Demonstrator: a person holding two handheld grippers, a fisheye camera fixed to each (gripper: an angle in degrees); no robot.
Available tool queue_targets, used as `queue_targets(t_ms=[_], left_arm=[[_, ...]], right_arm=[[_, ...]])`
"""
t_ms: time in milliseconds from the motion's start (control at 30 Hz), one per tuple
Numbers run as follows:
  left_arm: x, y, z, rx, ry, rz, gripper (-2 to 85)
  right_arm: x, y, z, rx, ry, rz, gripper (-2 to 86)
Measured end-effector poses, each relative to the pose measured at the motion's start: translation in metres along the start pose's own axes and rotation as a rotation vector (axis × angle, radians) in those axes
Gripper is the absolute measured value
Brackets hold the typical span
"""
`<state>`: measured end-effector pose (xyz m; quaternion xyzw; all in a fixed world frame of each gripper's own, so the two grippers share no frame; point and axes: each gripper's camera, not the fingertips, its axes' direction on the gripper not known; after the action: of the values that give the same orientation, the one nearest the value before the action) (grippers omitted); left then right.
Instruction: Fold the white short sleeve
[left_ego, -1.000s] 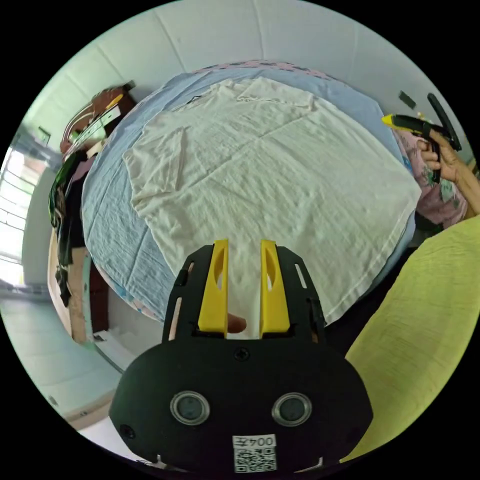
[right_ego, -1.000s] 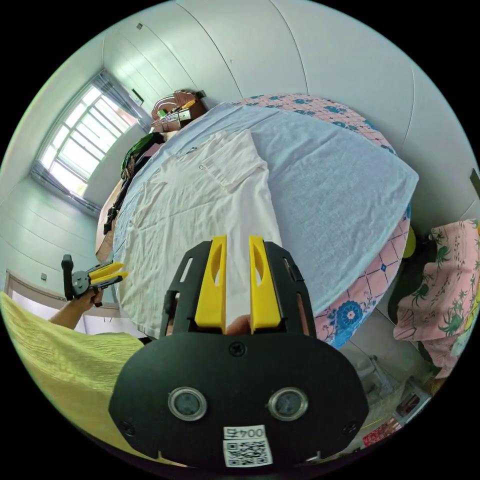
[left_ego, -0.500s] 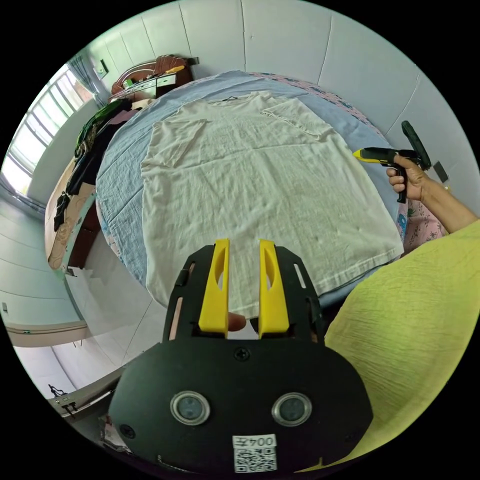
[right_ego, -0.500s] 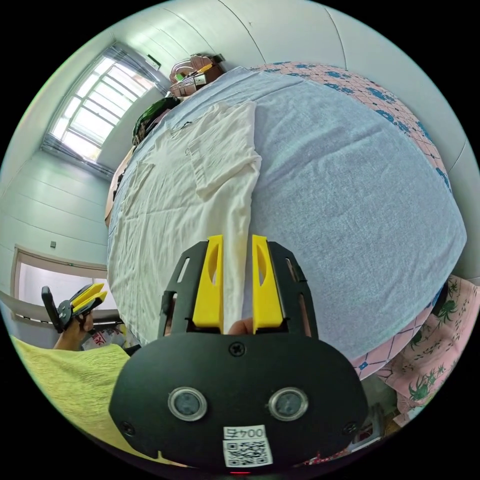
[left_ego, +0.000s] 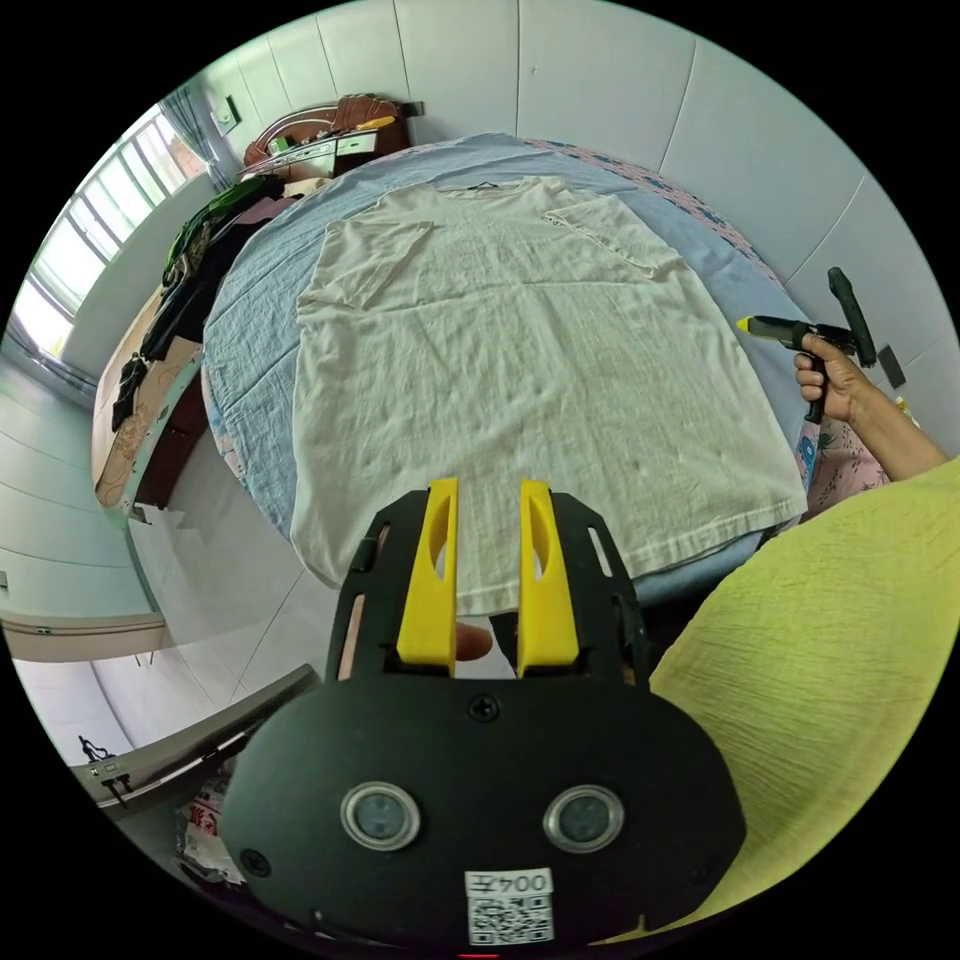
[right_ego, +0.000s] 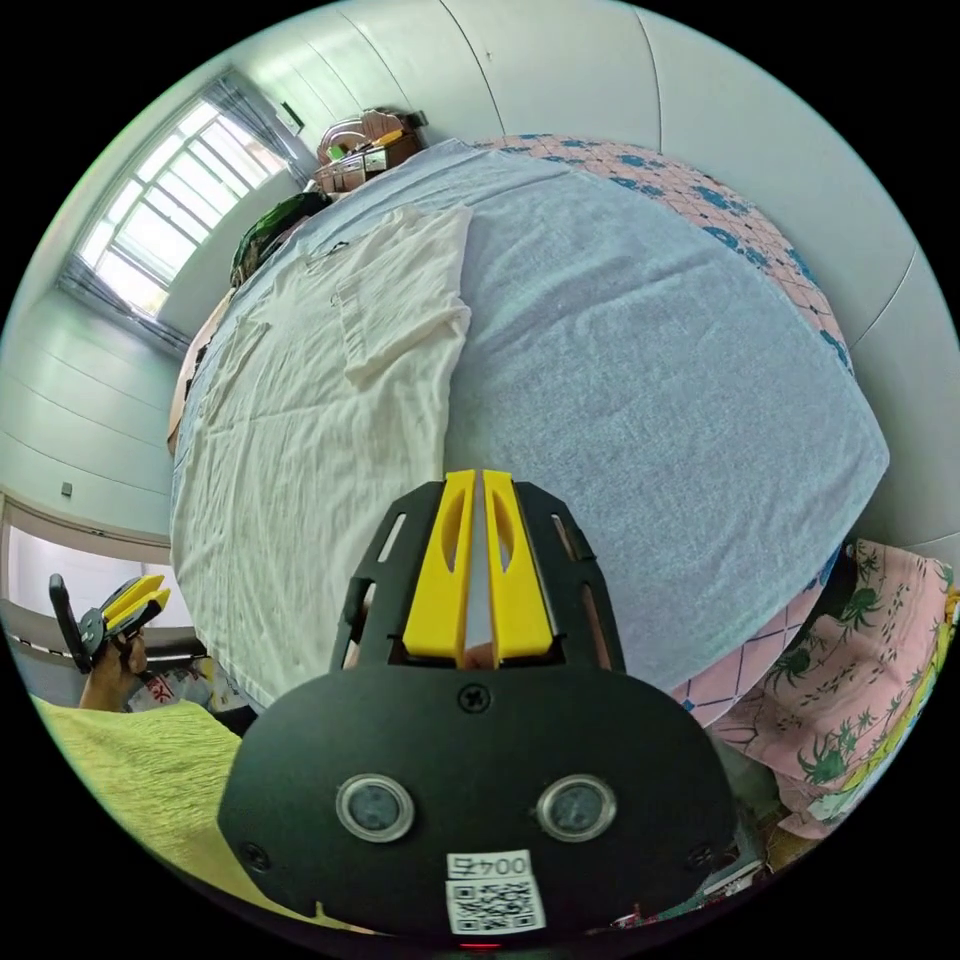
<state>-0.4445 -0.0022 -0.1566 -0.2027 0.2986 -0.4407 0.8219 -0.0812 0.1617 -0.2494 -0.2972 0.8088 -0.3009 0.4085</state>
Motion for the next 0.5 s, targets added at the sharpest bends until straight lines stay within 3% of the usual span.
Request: queue_targets(t_ms=[133,400,500], left_arm=[[-0.019,0.010,-0.007,-0.011,0.000,-0.029,8.8],[-0.059,0.027,-0.022,-0.026,-0.011,-0.067,9.2],[-0.080,0.036,-0.027,-0.030,-0.031,-0.070,9.6]], right_arm=[[-0.028,-0.022,-0.018,0.118,-0.055,-0.091,5.5],[-0.074,-0.063,0.042,-0.027,0.093,-0.229,6.7],[-0.061,-0.054,0.036,-0.001,0.102,-0.226,6.5]])
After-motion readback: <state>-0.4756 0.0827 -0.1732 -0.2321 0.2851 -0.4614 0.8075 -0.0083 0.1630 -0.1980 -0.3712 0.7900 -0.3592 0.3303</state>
